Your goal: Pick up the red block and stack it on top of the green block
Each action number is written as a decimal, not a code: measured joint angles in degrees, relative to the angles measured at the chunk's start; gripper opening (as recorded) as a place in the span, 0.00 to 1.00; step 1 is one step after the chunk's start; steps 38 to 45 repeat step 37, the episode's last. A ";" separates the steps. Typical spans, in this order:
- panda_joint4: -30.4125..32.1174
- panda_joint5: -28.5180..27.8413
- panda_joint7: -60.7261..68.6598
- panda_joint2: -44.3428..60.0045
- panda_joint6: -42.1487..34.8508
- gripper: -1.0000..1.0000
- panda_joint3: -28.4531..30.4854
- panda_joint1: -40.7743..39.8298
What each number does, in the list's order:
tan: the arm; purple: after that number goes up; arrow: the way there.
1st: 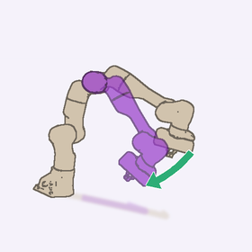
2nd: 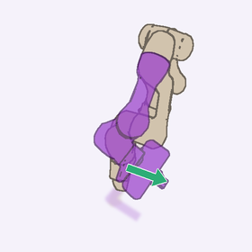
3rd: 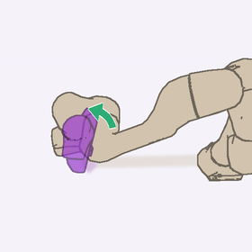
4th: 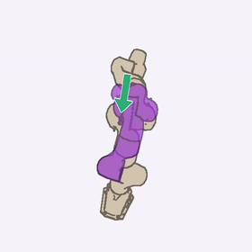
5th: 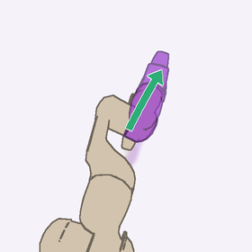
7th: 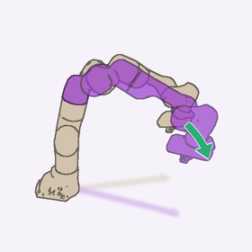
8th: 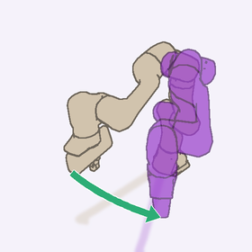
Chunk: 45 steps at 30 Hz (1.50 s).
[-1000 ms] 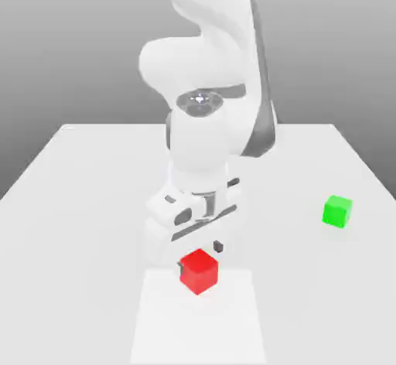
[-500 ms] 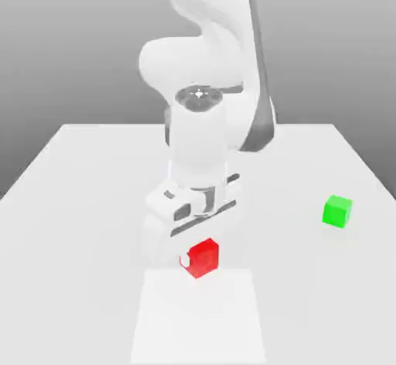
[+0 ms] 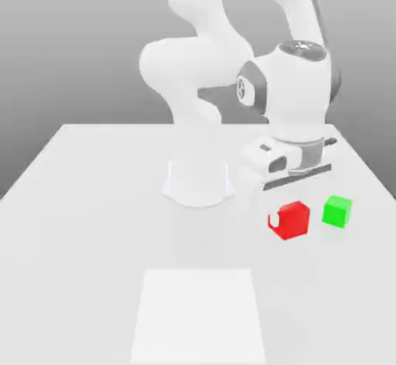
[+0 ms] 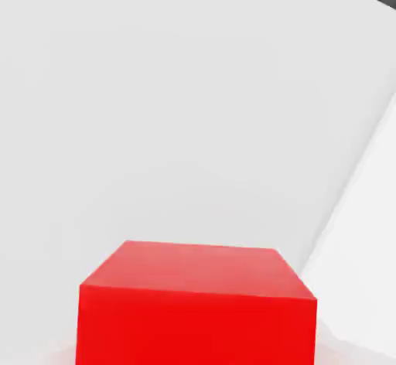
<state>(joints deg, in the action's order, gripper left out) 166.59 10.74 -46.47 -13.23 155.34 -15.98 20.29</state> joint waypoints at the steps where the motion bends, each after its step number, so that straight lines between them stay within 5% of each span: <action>1: -0.08 0.81 -2.82 -0.37 -0.37 0.00 -1.48 1.05; 18: -0.92 9.83 -45.23 -1.15 -1.80 0.00 -24.80 13.91; 28: -0.83 -0.46 -52.55 7.59 6.61 0.00 -28.49 8.04; 35: -0.90 -17.96 -64.84 15.20 11.94 0.00 -26.39 5.23; 36: -0.98 -20.76 -66.85 16.22 12.52 1.00 -25.13 5.66; 45: -0.98 -20.76 -66.85 16.22 12.52 1.00 -25.13 5.68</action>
